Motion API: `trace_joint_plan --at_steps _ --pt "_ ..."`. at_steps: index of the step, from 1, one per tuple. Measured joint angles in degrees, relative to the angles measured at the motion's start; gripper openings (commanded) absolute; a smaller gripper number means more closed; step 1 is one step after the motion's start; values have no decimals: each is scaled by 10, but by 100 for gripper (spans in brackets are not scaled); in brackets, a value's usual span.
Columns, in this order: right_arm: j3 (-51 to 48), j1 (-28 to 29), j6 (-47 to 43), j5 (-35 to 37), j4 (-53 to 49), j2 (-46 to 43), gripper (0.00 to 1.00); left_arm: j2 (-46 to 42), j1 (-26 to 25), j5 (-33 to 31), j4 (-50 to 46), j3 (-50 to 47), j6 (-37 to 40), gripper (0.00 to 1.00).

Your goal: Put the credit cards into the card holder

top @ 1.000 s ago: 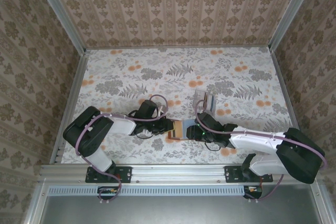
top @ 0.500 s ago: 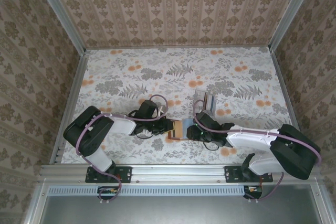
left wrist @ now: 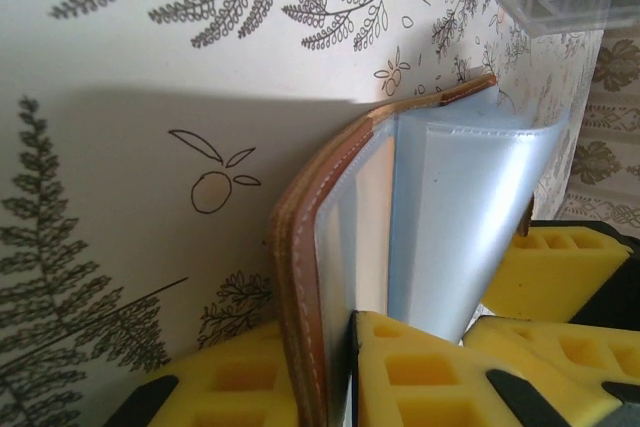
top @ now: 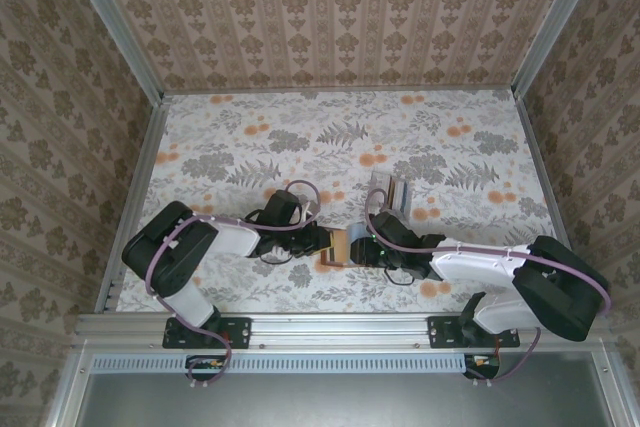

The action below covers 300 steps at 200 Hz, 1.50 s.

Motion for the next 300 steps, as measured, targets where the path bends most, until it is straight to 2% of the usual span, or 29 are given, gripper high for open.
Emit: trace_joint_plan --at_steps 43,84,146,214,300 --pt "-5 0 -3 -4 15 -12 35 3 0 2 2 0 0 16" --pt "-9 0 -7 -5 18 -19 42 5 -1 3 7 0 0 16" --pt "-16 0 -8 -6 33 -21 44 8 -2 3 10 1 0 16" --pt "5 0 -42 58 -86 -80 49 9 -2 4 9 3 0 15" --pt "6 0 -51 58 -94 -43 50 20 -2 11 15 8 0 15"
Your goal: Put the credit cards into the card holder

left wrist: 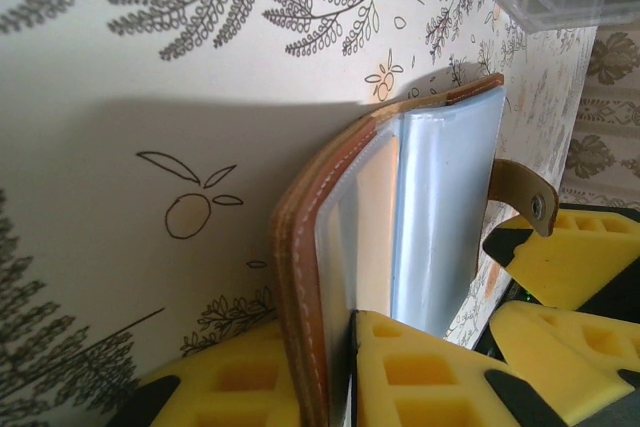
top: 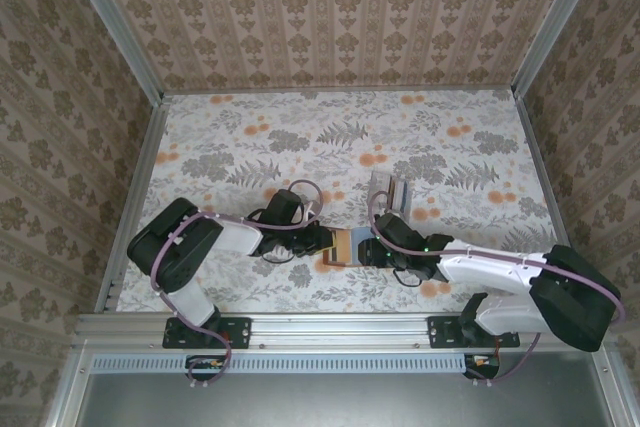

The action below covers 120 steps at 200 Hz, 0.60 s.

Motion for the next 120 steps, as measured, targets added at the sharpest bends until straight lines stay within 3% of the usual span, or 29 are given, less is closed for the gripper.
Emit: trace_joint_plan --at_steps 120 --pt "0 0 -4 -17 31 22 36 4 0 3 0 4 0 15"
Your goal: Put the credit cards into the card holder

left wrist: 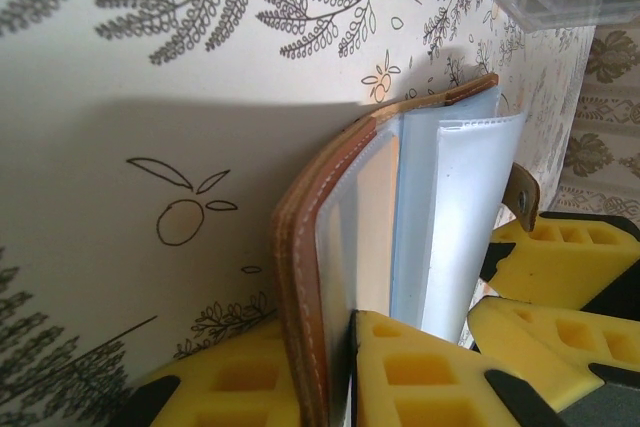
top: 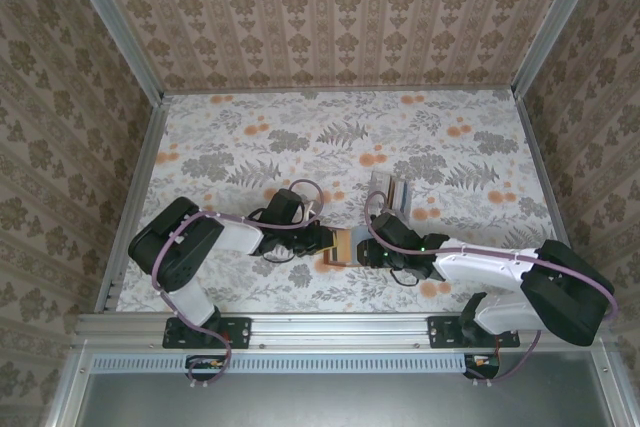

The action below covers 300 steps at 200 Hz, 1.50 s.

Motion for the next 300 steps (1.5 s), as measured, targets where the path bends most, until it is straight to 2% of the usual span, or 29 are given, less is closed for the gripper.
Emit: trace_joint_plan --at_steps 46,166,215,237,266,300 --pt "0 0 0 -3 8 0 36 0 0 0 0 0 0 15" --pt "0 0 7 -30 72 14 45 1 -1 0 0 2 0 16" --pt "-4 0 17 -45 105 14 49 -5 -2 7 2 7 -3 37" --pt "-4 0 17 -53 118 14 51 -21 0 1 -4 6 -1 51" --pt "-4 0 17 -70 147 25 51 -56 21 -11 1 -23 -7 59" --pt "-4 0 26 -104 200 83 52 -85 43 -12 10 -49 -15 68"
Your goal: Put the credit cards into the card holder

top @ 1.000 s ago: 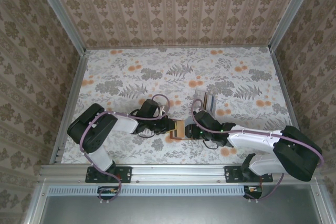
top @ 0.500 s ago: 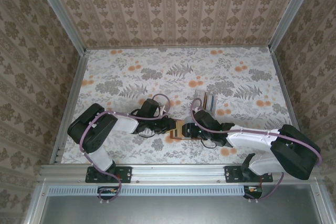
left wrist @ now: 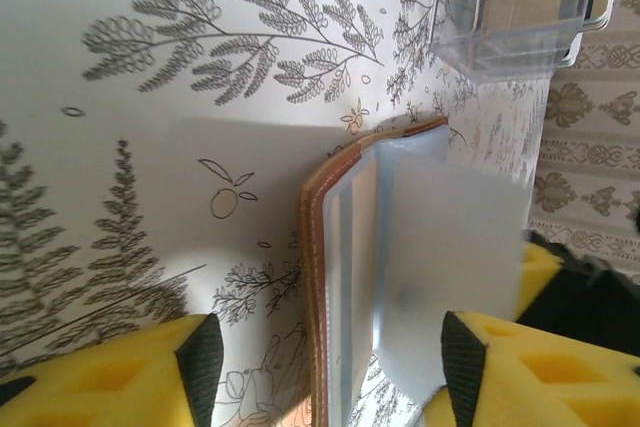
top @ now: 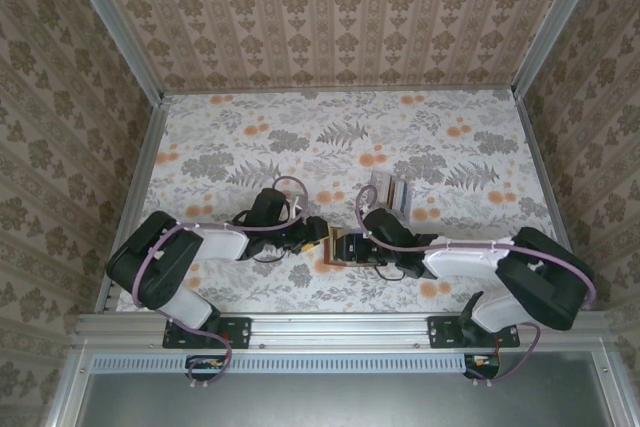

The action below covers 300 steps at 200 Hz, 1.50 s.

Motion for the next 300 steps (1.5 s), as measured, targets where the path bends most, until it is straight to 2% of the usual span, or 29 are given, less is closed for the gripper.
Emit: trace_joint_plan --at_steps 40,92,105,141,166,186,213,230,248,261,300 --pt "0 0 18 -40 80 49 56 1 4 12 9 0 -1 73" --pt "-2 -1 28 -55 101 39 61 16 7 27 22 3 -2 65" --pt "-3 -1 28 -59 100 29 61 19 7 27 21 3 2 60" --pt "-3 -7 18 -64 97 8 61 35 7 22 6 6 18 29" --pt "-3 -20 2 -59 50 -33 61 38 7 16 -6 6 30 17" --pt "14 -37 -29 -22 -38 -92 62 38 7 16 -12 6 30 14" --pt "107 -53 -94 75 -183 -120 64 30 7 16 -19 7 35 13" --pt "156 -60 -116 144 -254 -120 69 26 7 16 -27 12 37 15" --pt "181 -71 -132 216 -315 -120 79 21 2 16 -41 17 43 14" --pt "188 -83 -141 256 -351 -117 80 21 -1 16 -48 21 45 14" --pt "249 -154 -148 293 -420 -35 81 22 -12 15 -45 25 45 14"
